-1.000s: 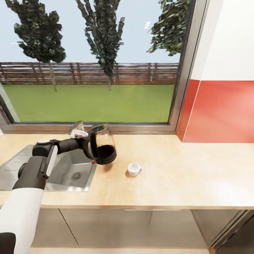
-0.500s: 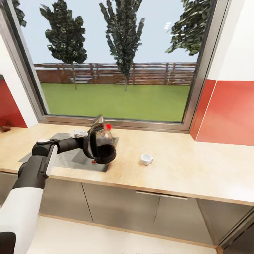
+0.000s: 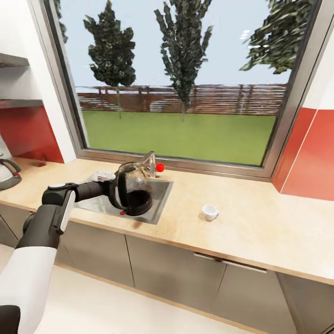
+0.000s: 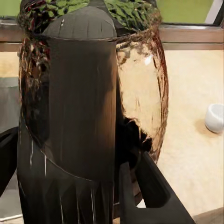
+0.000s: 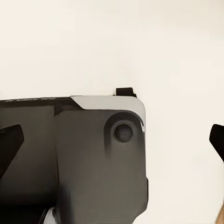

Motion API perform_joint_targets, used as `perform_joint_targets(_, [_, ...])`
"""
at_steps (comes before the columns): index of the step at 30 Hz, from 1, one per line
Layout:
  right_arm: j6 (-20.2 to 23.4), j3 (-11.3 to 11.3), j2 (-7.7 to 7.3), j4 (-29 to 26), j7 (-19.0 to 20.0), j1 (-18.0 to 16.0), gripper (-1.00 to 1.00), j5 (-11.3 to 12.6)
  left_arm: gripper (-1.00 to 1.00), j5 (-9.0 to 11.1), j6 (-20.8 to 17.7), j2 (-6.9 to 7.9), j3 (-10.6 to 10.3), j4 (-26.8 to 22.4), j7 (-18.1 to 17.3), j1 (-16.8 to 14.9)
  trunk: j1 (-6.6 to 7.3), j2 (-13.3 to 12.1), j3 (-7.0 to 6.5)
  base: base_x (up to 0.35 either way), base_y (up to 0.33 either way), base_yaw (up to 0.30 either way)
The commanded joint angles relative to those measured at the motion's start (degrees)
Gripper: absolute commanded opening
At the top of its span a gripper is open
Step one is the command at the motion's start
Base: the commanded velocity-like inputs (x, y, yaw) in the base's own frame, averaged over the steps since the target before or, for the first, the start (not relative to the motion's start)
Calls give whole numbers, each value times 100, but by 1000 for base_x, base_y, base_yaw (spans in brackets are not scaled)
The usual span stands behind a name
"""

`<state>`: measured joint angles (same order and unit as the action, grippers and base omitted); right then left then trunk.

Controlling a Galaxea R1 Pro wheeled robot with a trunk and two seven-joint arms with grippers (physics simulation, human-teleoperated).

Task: Set up a coffee station on the kitchen countertop: keep the coffee maker on the countertop, move the bottle of coffee from the kitchen shelf to the counter next to the coffee maker, place a paper coffee filter on top of the coffee maker, put the saucer next to the coffee maker with the coffee cup on the saucer, and place the electric kettle next to the coffee maker.

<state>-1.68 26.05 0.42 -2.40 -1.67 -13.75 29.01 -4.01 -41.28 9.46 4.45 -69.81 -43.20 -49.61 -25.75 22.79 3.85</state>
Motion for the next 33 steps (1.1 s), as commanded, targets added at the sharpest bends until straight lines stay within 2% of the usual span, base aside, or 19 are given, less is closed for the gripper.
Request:
perform_joint_targets(1, [-16, 49, 2, 3, -17, -5, 100, 52, -100, -10, -24, -3, 12, -6, -45, -6, -4, 13, 8, 0, 0, 255])
perform_joint_targets(6, [-16, 49, 2, 3, -17, -5, 100, 52, -100, -32, -20, 23, 50, -6, -33, -5, -4, 13, -16, 0, 0, 255])
perform_joint_targets(10, [-16, 49, 2, 3, -17, -5, 100, 52, -100, -151, -20, 196, 82, -6, -26, -5, -4, 13, -35, 0, 0, 255])
perform_joint_targets(18, [-16, 49, 2, 3, -17, -5, 100, 52, -100, -336, -11, 257, 116, -3, -5, 7, -4, 13, -74, 145, 23, 255])
perform_joint_targets(24, [-16, 49, 2, 3, -17, -5, 100, 52, -100, -346, -3, 373, 123, 1, 4, 6, -4, 13, -102, 267, 196, 255])
perform_joint_targets(33, [-16, 49, 2, 3, -17, -5, 100, 52, -100, -346, 15, 390, 126, 1, 6, 11, -4, 13, -146, 173, 276, 255])
